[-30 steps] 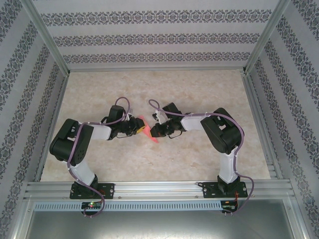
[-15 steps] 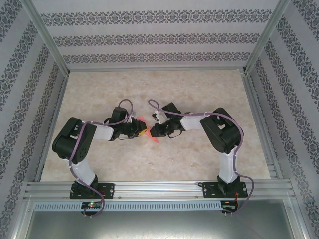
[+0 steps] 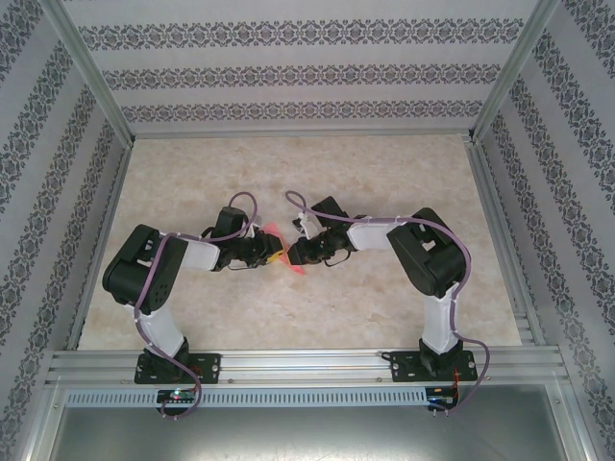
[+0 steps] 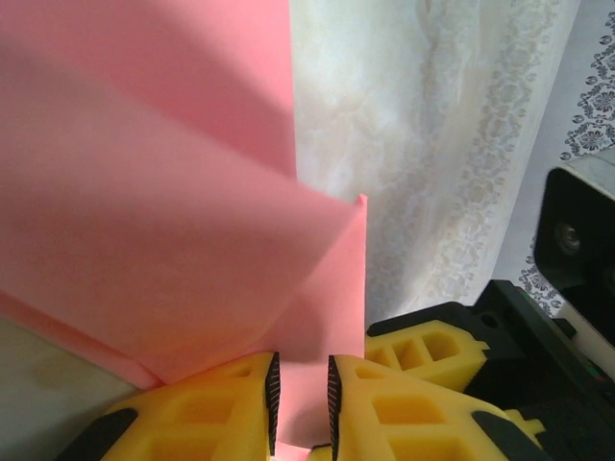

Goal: Fold a paper plane with a square sheet of paper (pick it up from the middle)

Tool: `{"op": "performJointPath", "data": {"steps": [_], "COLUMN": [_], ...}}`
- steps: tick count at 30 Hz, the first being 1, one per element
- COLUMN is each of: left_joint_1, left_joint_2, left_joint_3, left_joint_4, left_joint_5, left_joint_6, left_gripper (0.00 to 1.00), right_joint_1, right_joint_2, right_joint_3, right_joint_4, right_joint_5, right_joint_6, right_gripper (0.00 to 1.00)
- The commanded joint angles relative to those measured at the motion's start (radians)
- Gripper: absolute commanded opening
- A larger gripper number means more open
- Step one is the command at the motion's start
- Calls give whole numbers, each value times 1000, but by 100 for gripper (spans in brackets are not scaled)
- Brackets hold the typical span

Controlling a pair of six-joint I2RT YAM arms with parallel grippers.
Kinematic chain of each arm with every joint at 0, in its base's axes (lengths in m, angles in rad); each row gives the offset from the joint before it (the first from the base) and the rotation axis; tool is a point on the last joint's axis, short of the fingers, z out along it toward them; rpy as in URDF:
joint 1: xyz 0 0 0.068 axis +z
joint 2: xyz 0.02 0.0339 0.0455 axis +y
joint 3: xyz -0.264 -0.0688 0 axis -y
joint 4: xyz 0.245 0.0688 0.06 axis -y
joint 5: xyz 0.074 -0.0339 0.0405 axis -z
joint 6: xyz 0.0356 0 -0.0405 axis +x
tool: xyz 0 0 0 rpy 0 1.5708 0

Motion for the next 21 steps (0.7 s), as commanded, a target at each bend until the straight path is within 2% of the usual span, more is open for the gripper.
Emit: {"op": "performJointPath", "data": {"steps": [1,7,21], "left_joint_1": [-10,-10,-10], "left_joint_2": [13,11,9], "left_joint_3": [13,11,3], "left_joint_4": [-43,-40,-38], "left_joint_5": [-20,-18,-21], "left_joint_6": [34,35,32], "left_gripper": [24,24,24], "right_joint_1": [-8,-10,8], "right_joint_2": [-57,-80,-9], "right_joint_3": [-6,-28,-23], "right_joint_4": [-50,-85,-113], "right_joint_5": [-4,4,43], "right_joint_6": [-16,-24,-42], "right_gripper": [21,20,7]}}
